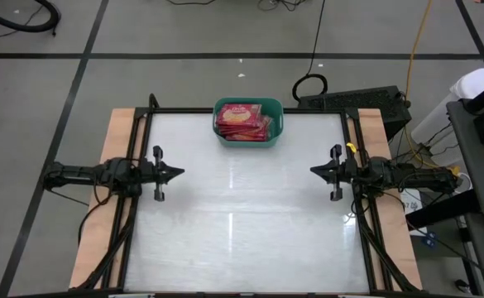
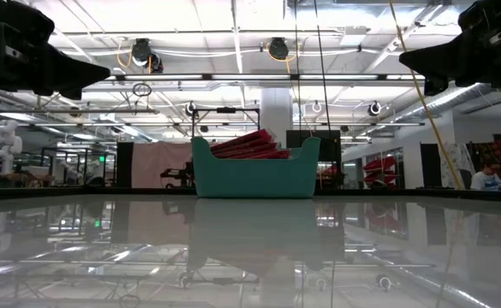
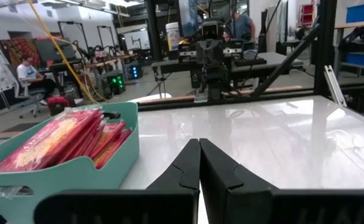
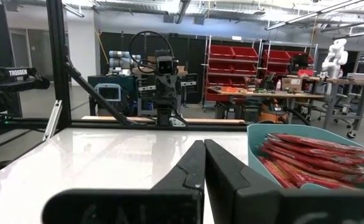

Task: Sort popcorn bags into baskets
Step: Return to Home Position

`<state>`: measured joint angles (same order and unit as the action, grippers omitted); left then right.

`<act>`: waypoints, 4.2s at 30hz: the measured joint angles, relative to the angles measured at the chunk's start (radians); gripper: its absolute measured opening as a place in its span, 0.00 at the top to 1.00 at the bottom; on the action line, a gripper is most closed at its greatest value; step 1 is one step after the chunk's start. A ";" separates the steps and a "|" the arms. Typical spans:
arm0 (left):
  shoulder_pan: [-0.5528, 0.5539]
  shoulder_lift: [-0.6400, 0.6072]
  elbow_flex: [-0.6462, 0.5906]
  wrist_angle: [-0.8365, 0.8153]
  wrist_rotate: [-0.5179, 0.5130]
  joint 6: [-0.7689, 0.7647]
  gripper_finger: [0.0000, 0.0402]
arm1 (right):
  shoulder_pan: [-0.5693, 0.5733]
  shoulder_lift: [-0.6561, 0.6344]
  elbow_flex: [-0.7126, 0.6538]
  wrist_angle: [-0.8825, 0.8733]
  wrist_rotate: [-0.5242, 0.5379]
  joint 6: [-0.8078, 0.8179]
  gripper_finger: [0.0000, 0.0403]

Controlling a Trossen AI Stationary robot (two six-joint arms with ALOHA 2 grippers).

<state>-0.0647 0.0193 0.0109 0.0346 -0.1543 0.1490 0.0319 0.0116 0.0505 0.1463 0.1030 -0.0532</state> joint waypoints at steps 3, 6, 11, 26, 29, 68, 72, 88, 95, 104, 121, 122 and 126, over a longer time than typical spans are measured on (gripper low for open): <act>0.000 0.000 0.000 0.004 -0.001 -0.010 0.99 | 0.000 0.000 0.000 0.000 0.000 0.000 1.00; 0.000 0.000 0.000 0.015 -0.004 -0.027 0.99 | 0.000 0.000 0.000 0.000 0.000 0.000 1.00; 0.000 0.000 -0.001 0.024 -0.005 -0.028 0.99 | 0.000 0.000 0.000 0.000 0.000 0.000 1.00; 0.000 0.000 -0.001 0.069 -0.004 -0.096 0.99 | 0.000 0.000 0.000 0.000 0.000 0.000 1.00; 0.000 0.000 -0.001 0.076 -0.010 -0.176 0.99 | 0.000 0.000 0.000 0.000 0.000 0.000 1.00; -0.003 -0.014 0.000 -0.007 0.076 -0.152 0.94 | 0.000 0.000 0.000 0.000 0.000 0.000 1.00; -0.003 -0.014 0.000 -0.007 0.076 -0.153 0.94 | 0.000 0.000 0.000 0.000 0.000 0.000 1.00; -0.003 -0.014 0.000 -0.007 0.075 -0.154 0.94 | 0.000 0.000 0.000 0.000 0.000 0.000 1.00; -0.003 -0.014 0.000 -0.007 0.075 -0.154 0.94 | 0.000 0.000 0.000 0.000 0.000 0.000 1.00; -0.003 -0.014 0.000 -0.007 0.075 -0.154 0.94 | 0.000 0.000 0.000 0.000 0.000 0.000 1.00; -0.003 -0.014 0.000 -0.007 0.074 -0.154 0.94 | 0.000 0.000 0.000 0.000 0.000 0.000 1.00; -0.003 -0.014 0.000 -0.007 0.074 -0.154 0.94 | 0.000 0.000 0.000 0.000 0.000 0.000 1.00; -0.003 -0.014 0.000 -0.007 0.074 -0.154 0.94 | 0.000 0.000 0.000 0.000 0.000 0.000 1.00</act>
<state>-0.0677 0.0051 0.0109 0.0277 -0.0799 -0.0048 0.0317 0.0113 0.0509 0.1463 0.1028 -0.0530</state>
